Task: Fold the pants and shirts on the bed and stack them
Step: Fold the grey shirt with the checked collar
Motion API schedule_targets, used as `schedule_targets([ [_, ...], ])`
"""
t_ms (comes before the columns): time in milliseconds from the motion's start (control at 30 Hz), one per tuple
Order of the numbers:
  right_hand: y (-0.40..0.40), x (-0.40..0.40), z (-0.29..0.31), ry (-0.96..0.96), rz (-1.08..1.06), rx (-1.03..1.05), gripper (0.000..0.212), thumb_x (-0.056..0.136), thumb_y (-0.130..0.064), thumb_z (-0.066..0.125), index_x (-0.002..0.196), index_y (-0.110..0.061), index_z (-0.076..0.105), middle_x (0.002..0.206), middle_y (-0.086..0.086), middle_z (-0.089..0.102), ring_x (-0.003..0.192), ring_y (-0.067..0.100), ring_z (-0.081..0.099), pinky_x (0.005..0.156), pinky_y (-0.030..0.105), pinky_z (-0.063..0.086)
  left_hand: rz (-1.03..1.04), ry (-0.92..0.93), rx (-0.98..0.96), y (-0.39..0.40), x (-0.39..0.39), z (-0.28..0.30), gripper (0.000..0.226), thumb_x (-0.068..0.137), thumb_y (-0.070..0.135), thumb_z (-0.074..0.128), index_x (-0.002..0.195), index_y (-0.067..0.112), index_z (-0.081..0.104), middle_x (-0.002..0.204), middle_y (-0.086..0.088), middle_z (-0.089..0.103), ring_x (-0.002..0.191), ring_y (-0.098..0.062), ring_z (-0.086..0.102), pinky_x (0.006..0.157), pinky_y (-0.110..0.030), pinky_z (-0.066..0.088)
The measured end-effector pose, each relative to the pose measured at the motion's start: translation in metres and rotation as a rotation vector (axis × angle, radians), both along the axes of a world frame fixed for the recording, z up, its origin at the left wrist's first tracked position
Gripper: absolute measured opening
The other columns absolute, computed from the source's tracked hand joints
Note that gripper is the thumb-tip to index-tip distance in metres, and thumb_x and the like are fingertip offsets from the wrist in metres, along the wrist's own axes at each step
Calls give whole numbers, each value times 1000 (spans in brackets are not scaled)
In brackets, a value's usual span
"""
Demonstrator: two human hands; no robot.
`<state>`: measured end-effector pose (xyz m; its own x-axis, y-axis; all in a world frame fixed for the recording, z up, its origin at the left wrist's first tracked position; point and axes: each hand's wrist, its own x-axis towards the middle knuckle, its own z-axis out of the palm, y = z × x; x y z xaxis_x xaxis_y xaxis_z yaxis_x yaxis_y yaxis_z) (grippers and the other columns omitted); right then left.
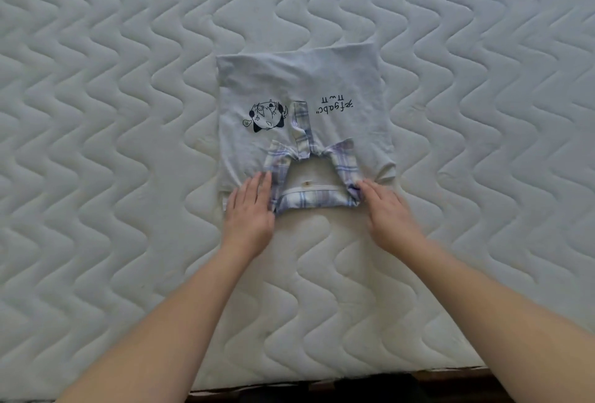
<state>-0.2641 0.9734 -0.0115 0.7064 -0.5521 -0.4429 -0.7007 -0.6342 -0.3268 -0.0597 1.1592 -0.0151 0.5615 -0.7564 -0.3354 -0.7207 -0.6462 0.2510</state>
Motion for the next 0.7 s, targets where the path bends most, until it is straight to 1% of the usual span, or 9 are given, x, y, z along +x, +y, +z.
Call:
schedule_targets([
  [67, -6, 14, 9, -114, -145, 52, 64, 92, -14, 53, 152, -17, 30, 151, 7, 40, 136, 26, 38, 111, 37, 25, 86, 65, -129, -17, 12, 7, 64, 96, 33, 31, 156, 11, 23, 157, -12, 33, 144, -27, 30, 117, -41, 19],
  [133, -13, 31, 12, -203, -218, 40, 63, 93, -21, 57, 151, -14, 33, 145, 11, 45, 131, 32, 42, 109, 42, 32, 145, 153, -140, -36, 29, 7, 66, 100, 36, 48, 156, 12, 22, 155, -12, 36, 142, -28, 32, 116, -41, 23],
  [267, -27, 71, 6, -198, -96, -33, 67, 94, -28, 56, 153, -19, 28, 152, 5, 36, 138, 26, 32, 115, 39, 21, 23, 74, -21, -73, 53, 1, 72, 91, 48, 62, 152, 24, 31, 157, -4, 31, 143, -25, 29, 117, -43, 23],
  [367, -30, 98, -2, -132, 29, -79, 69, 93, -34, 55, 154, -23, 23, 153, 1, 34, 140, 24, 27, 115, 38, 14, -69, 60, 20, -92, 56, -4, 60, 86, 42, 69, 141, 30, 47, 148, 0, 40, 138, -24, 34, 111, -45, 31],
  [433, -32, 110, -7, -85, 87, -122, 70, 92, -36, 57, 153, -23, 24, 145, 2, 42, 137, 24, 31, 116, 38, 13, -88, 124, 38, -99, 54, -6, 54, 86, 34, 70, 137, 31, 52, 137, 2, 48, 130, -23, 40, 104, -43, 39],
  [500, -36, 118, -10, -66, 81, -162, 61, 92, -36, 58, 147, -24, 34, 134, 2, 52, 129, 24, 38, 113, 37, 16, -88, 122, 63, -101, 51, -7, 53, 85, 33, 68, 136, 34, 52, 128, 2, 49, 124, -23, 41, 96, -41, 36],
  [533, -39, 121, -10, -80, 64, -184, 50, 93, -36, 57, 140, -25, 45, 128, 1, 56, 124, 23, 42, 110, 36, 18, -106, 82, 81, -101, 50, -8, 54, 84, 35, 66, 136, 37, 51, 125, 1, 50, 122, -23, 41, 92, -39, 32],
  [600, -44, 122, -8, -175, -46, -181, 27, 95, -35, 56, 119, -24, 63, 113, 0, 63, 113, 24, 49, 101, 36, 25, -145, 10, 108, -101, 47, -8, 54, 84, 38, 63, 137, 40, 49, 119, 1, 50, 119, -23, 41, 88, -38, 27],
  [700, -48, 114, 0, -432, -453, 46, 18, 96, -29, 57, 104, -17, 68, 100, 2, 66, 100, 24, 57, 94, 45, 41, -153, -27, 105, -102, 42, -8, 46, 87, 36, 59, 132, 39, 56, 116, 0, 49, 116, -24, 41, 91, -38, 25],
])
